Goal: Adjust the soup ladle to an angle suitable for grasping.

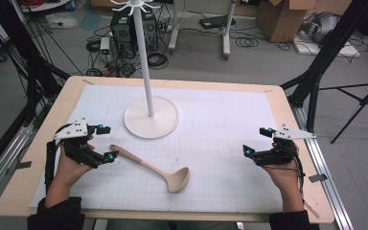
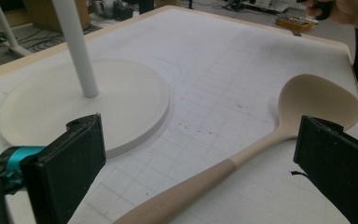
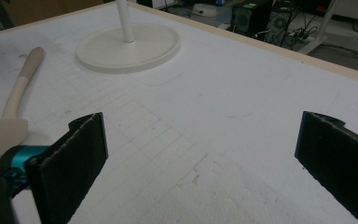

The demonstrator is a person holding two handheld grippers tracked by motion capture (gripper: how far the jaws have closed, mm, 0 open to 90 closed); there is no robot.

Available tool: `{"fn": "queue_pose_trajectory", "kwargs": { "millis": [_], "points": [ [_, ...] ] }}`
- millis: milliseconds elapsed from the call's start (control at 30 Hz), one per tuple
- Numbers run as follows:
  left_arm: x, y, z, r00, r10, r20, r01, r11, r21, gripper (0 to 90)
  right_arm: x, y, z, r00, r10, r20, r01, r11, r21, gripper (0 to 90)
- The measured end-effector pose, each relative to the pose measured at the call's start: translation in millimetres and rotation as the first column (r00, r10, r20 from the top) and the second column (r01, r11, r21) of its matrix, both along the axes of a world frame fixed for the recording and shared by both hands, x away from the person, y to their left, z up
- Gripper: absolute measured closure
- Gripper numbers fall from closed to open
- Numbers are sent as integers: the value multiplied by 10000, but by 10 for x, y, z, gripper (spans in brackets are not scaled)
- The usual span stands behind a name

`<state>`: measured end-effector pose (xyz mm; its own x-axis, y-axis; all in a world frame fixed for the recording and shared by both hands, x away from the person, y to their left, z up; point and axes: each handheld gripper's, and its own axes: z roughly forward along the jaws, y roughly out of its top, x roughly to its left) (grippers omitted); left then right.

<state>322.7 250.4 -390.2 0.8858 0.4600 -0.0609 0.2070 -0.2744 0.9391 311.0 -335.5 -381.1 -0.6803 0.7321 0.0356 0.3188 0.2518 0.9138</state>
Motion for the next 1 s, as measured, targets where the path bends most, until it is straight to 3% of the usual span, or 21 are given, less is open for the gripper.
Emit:
{"fn": "queue_pose_trajectory", "kwargs": {
  "millis": [300,467,633,800,833,867,900,967,1000],
  "points": [
    [20,-161,-17,9988,-458,-150,461,9987,226,25,7,46,-15,9998,163,-128,-165,9997,-160,11],
    [43,-245,-48,9976,-634,-270,649,9959,623,25,13,60,-21,9997,202,-164,-206,9995,-228,11],
    [89,-380,-91,9942,-1008,-375,1043,9885,1096,25,19,61,-22,9997,167,-155,-170,9997,-191,11],
    [126,-604,-110,9858,-1587,-542,1666,9644,2054,25,37,91,-40,9994,247,-240,-254,9993,-281,11],
    [126,-604,-110,9858,-1587,-542,1666,9644,2054,25,37,91,-40,9994,247,-240,-254,9993,-281,11],
    [143,-666,-121,9821,-1797,-571,1880,9568,2218,25,42,102,-48,9992,285,-278,-295,9990,-342,11],
    [143,-666,-121,9821,-1797,-571,1880,9568,2218,25,43,105,-49,9992,281,-282,-290,9990,-340,11],
    [165,-728,-166,9739,-2155,-717,2269,9352,2719,25,43,107,-50,9992,293,-275,-303,9990,-334,11],
    [167,-753,-178,9720,-2223,-765,2351,9198,3140,25,43,108,-52,9992,286,-276,-295,9990,-332,11]
  ]
}}
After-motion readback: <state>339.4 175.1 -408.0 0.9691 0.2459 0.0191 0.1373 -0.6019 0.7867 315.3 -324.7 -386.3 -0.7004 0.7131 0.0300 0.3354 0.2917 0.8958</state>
